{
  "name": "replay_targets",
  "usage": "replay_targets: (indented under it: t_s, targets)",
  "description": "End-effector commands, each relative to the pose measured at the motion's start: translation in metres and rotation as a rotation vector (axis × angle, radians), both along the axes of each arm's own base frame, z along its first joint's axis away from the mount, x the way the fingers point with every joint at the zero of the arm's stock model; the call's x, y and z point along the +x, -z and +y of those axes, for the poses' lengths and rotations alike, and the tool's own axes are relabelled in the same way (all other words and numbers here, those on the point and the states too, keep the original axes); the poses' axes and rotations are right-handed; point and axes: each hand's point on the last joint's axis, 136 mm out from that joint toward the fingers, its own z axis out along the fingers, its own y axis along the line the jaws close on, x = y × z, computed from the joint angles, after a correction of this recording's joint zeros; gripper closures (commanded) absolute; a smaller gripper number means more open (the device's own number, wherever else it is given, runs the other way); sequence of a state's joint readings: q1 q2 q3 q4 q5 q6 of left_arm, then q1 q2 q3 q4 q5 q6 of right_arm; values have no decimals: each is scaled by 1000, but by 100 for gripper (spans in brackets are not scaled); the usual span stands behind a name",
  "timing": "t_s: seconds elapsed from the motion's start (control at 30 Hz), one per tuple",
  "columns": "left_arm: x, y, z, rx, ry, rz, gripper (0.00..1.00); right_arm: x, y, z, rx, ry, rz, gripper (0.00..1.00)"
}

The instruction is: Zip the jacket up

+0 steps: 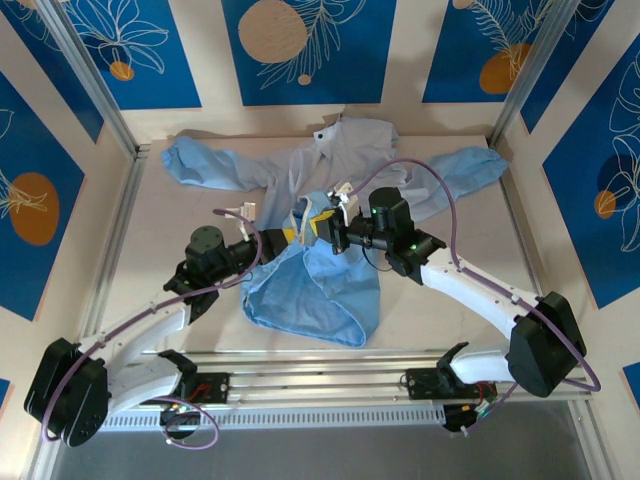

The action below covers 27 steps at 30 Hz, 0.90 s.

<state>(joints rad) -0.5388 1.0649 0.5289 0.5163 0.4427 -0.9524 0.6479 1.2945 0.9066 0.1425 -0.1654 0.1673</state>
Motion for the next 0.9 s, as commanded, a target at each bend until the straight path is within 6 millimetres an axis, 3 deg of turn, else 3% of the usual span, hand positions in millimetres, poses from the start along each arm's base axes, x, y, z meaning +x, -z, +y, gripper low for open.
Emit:
replay_targets:
  t_s: [0.0,0.57,0.87]
  targets:
    - [1,-17,2,-40,-10,-46,100,-4,-7,4,20,-21,-23,100]
    - [1,-15,6,-68,-30,-32,100,-3,-3,4,22,-13,-16,100]
    - [-1,-4,4,-100,-18,-1,100,-3,-2,6,26,-13,-14,100]
